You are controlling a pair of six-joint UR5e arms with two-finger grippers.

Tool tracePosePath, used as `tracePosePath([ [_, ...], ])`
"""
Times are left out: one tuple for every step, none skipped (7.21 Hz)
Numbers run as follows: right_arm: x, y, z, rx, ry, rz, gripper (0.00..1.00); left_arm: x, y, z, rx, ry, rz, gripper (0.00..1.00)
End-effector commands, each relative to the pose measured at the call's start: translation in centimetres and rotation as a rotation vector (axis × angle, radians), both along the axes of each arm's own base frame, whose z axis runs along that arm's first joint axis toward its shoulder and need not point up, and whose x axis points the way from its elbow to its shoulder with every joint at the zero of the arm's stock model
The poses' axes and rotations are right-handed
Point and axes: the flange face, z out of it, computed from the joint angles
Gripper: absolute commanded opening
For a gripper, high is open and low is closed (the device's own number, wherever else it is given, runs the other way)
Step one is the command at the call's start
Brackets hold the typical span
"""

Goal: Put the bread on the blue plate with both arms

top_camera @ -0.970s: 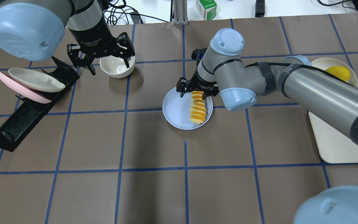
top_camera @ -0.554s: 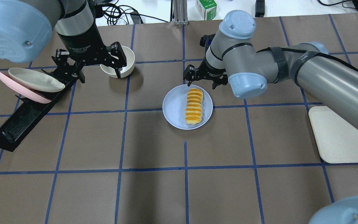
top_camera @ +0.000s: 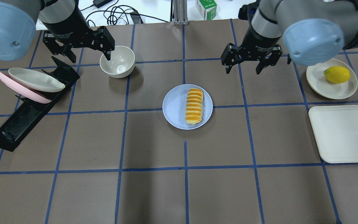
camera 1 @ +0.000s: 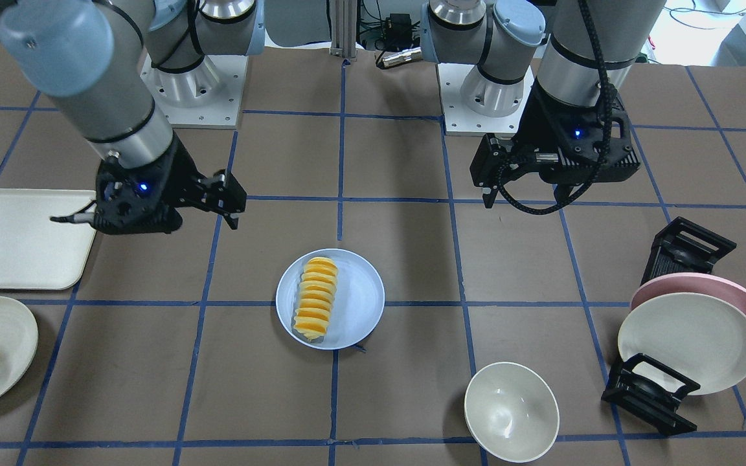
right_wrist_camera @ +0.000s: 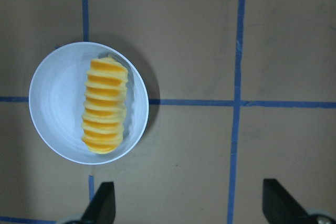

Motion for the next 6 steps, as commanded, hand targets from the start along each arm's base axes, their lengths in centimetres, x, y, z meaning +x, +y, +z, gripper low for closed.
tracePosePath([
  [-2.2,3.1,3.8,-0.021,0.120,0.006,1.00,-1.0,-0.2,-0.2,-0.008,0.094,0.072,1.00],
  [-1.8,3.9,1.3,0.030,0.084,0.015,1.00,-0.5,-0.5,0.3,-0.019,0.078,0.044,1.00],
  [-1.3,4.0,0.8,0.008,0.028,0.021,1.00,0.0,-0.3,0.8,-0.019,0.062,-0.022,1.00],
  [-2.5,4.5,0.7,0.017,0.047,0.036,1.00,0.0,0.4,0.5,0.004,0.056,-0.027,1.00],
  [-4.2,3.5,2.0,-0.015,0.028,0.005,1.00,0.0,0.6,0.7,0.019,0.055,-0.028,1.00],
  [-5.6,3.5,2.8,0.002,0.065,-0.022,1.00,0.1,1.1,0.8,0.035,0.027,-0.028,1.00],
])
